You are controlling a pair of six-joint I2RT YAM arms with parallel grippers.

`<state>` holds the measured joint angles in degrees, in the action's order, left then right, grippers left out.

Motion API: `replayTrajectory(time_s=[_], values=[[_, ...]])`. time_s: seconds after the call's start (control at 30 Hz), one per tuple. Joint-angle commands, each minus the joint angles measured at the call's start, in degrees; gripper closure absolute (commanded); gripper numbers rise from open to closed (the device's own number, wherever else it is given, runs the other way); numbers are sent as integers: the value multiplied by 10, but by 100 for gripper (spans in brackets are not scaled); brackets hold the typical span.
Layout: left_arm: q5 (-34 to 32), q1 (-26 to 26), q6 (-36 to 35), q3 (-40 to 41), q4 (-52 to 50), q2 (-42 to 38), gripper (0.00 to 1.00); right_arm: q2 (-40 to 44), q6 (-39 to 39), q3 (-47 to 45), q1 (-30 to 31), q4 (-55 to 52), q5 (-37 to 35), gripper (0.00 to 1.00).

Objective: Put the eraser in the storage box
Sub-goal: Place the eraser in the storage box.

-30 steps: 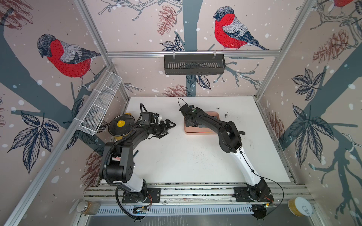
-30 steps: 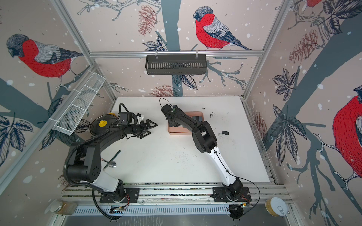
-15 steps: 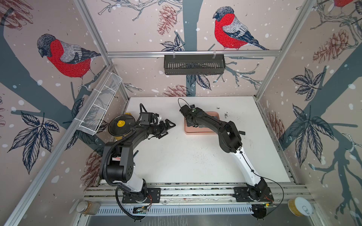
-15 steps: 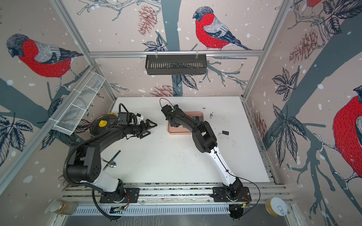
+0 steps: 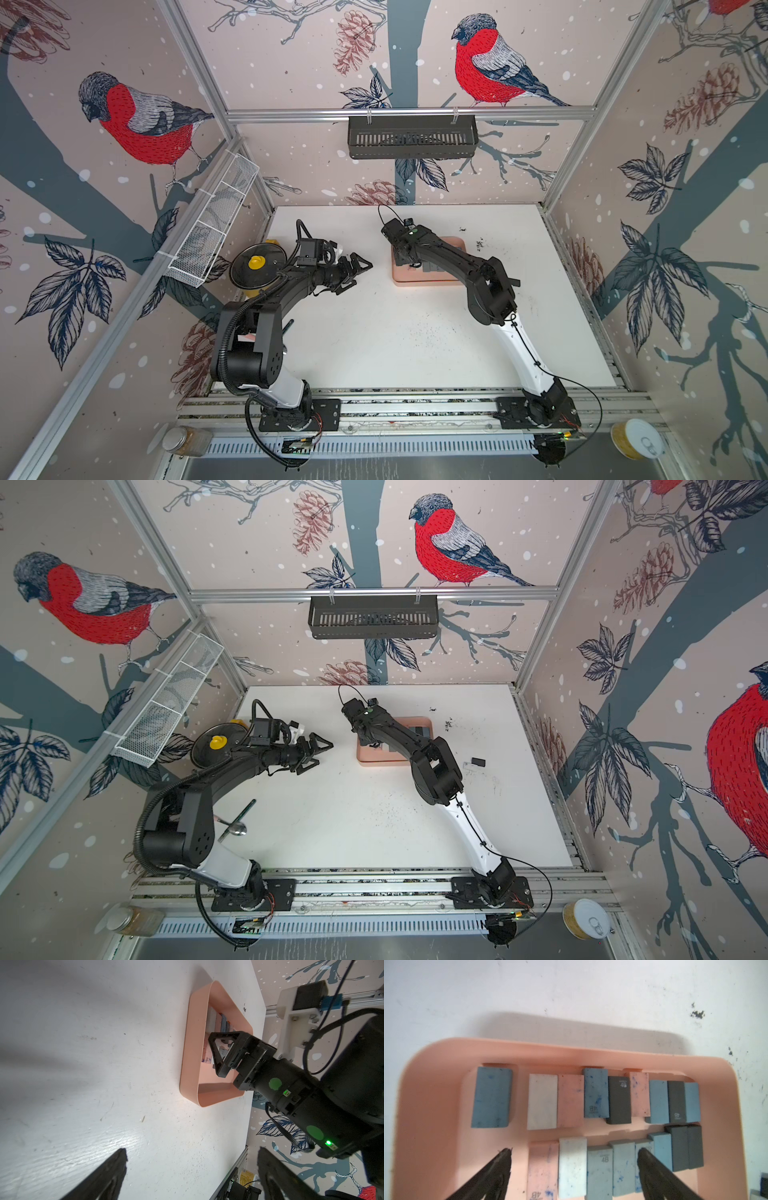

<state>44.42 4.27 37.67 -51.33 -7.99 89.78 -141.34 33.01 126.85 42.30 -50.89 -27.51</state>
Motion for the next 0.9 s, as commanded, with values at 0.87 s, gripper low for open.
replayTrajectory(time_s=[0.87], values=[[-195, 104, -59, -141, -61, -67, 2, 321, -49, -255, -162, 106, 108, 1]])
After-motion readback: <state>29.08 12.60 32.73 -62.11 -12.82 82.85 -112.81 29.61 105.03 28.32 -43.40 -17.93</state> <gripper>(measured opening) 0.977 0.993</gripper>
